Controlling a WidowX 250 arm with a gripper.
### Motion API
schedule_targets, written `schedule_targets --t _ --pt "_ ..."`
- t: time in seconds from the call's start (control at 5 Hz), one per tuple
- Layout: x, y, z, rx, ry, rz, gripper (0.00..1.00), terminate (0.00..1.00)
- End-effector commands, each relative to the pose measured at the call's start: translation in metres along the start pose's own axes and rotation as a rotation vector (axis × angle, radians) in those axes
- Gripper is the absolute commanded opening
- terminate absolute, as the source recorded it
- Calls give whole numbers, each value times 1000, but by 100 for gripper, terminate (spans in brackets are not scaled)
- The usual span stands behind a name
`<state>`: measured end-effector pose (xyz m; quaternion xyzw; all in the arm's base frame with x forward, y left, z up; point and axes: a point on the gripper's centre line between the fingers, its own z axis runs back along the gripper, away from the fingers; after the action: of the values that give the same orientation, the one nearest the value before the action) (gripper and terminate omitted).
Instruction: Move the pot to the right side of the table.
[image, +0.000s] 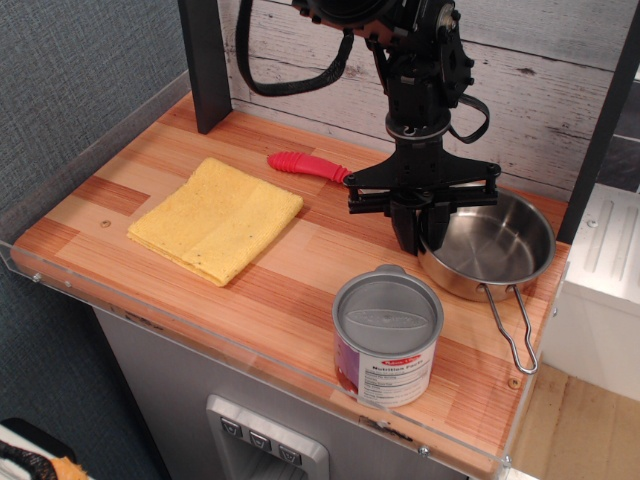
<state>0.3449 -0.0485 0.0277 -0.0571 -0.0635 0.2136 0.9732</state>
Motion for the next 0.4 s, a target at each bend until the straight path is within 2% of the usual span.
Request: schedule_targets --t 0.0,0.2 --pt "12 3 19 -18 -31 -38 100 0" --pt "16 1 28 -28 -42 -39 100 0"
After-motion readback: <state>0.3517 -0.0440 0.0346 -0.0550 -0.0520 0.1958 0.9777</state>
